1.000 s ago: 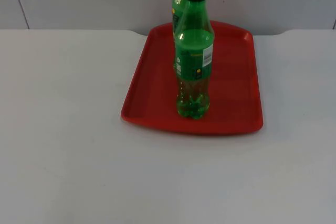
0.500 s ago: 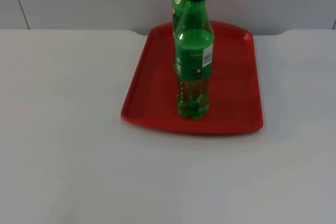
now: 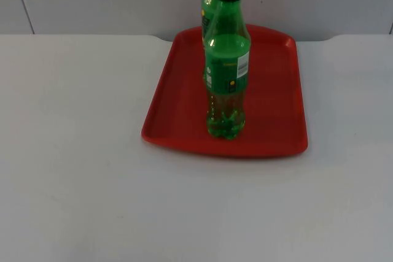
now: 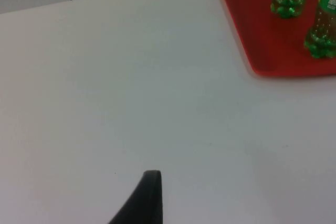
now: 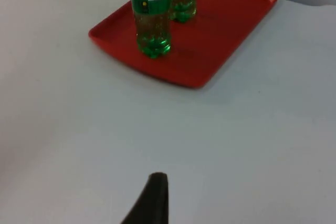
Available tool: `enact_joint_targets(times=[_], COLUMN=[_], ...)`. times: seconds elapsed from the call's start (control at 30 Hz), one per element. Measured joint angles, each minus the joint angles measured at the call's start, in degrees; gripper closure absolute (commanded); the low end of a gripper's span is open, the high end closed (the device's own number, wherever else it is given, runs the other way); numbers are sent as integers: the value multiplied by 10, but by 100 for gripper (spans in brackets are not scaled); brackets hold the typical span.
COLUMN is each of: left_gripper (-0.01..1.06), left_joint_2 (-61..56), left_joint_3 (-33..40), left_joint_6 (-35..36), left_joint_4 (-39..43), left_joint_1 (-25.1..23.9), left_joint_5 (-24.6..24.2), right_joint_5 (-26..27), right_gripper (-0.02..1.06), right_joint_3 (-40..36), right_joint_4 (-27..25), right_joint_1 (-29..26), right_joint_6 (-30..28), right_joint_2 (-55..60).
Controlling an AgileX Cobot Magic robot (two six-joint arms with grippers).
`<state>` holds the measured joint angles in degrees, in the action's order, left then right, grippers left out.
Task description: Place the bottle upright on the tray.
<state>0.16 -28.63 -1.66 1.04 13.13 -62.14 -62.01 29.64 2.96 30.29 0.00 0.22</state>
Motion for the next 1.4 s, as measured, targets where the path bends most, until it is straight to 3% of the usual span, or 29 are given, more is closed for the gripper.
enact_joint_targets(times=[0.53, 0.6, 0.7, 1.4], left_gripper=[0, 0, 0, 0], left_joint_2=[0, 0, 0, 0], left_joint_3=[0, 0, 0, 0], left_joint_6=[0, 0, 0, 0], left_joint_4=[0, 0, 0, 0], left_joint_1=[0, 0, 0, 0], left_joint_5=[0, 0, 0, 0], right_joint_5=[0, 0, 0, 0], right_gripper=[17, 15, -1, -1], right_joint_3=[0, 0, 0, 0], right_joint_4=[-24, -24, -24, -20], right_joint_1=[0, 0, 0, 0], right_joint_6=[-28, -28, -28, -25], right_joint_2=[0, 0, 0, 0])
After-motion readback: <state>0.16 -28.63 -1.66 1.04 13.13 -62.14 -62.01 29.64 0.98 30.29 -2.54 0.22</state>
